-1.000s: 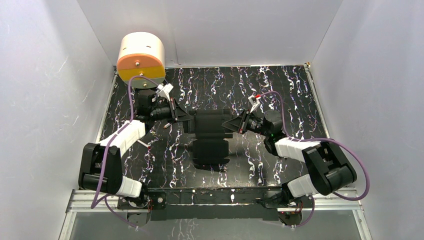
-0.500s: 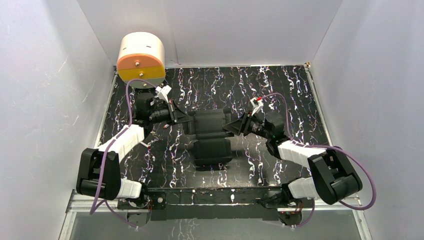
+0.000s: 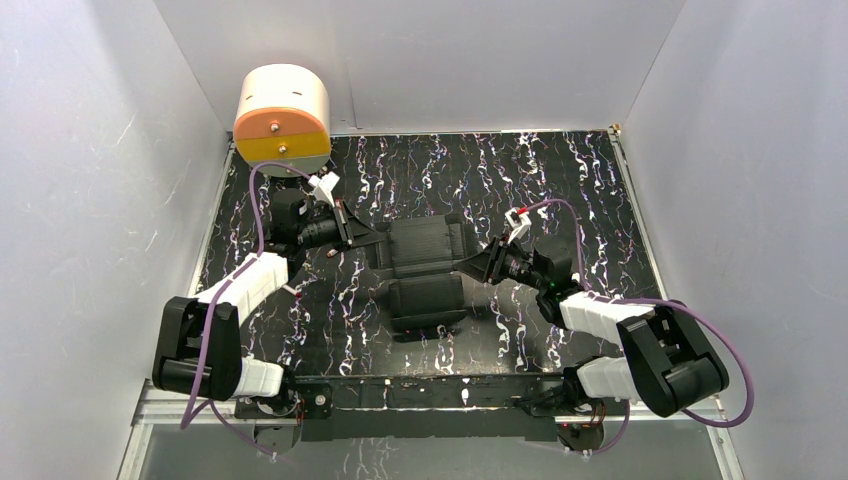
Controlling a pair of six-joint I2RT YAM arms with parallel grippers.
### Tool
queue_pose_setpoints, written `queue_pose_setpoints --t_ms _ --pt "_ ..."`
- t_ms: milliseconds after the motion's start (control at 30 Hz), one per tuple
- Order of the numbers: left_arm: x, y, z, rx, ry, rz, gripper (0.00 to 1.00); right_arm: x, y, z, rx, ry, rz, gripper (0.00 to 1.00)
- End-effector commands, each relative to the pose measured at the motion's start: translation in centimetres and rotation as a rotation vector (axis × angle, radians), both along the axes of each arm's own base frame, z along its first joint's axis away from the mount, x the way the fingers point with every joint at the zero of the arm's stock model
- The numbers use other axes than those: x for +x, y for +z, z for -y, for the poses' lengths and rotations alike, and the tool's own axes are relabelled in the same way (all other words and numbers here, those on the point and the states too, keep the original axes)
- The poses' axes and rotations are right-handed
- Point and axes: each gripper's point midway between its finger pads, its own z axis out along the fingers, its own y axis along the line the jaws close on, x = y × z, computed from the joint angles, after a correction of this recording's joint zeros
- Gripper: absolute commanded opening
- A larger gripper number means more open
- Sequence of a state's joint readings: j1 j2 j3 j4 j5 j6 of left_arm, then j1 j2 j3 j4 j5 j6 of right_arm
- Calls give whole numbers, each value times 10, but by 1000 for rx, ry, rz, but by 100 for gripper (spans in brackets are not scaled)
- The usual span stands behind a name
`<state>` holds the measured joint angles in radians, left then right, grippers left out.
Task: Fold the paper box
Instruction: Fold the paper box at the center of the board.
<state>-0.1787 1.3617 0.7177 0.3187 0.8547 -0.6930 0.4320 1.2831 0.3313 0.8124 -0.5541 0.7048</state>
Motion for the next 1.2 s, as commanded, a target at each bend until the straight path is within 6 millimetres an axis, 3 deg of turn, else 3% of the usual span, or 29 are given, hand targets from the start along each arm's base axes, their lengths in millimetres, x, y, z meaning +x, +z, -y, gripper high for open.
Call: queue_pose_setpoints --t_ms 0,133,233,700,900,1167 --pt "-3 17 0 -31 -7 51 0 3 24 -4 37 26 98 35" --pt "0 16 -2 -22 21 45 0 6 26 -6 22 36 97 22" --pt "2 14 -4 -11 48 34 0 11 26 -6 -3 20 83 18" --pt "11 -10 -9 87 266 -59 0 38 2 -11 -348 -120 76 16" --pt "8 -21 5 116 311 -72 0 48 -10 -16 -549 -171 106 16" --pt "9 -36 6 137 352 -105 0 54 -26 -16 -695 -226 119 16"
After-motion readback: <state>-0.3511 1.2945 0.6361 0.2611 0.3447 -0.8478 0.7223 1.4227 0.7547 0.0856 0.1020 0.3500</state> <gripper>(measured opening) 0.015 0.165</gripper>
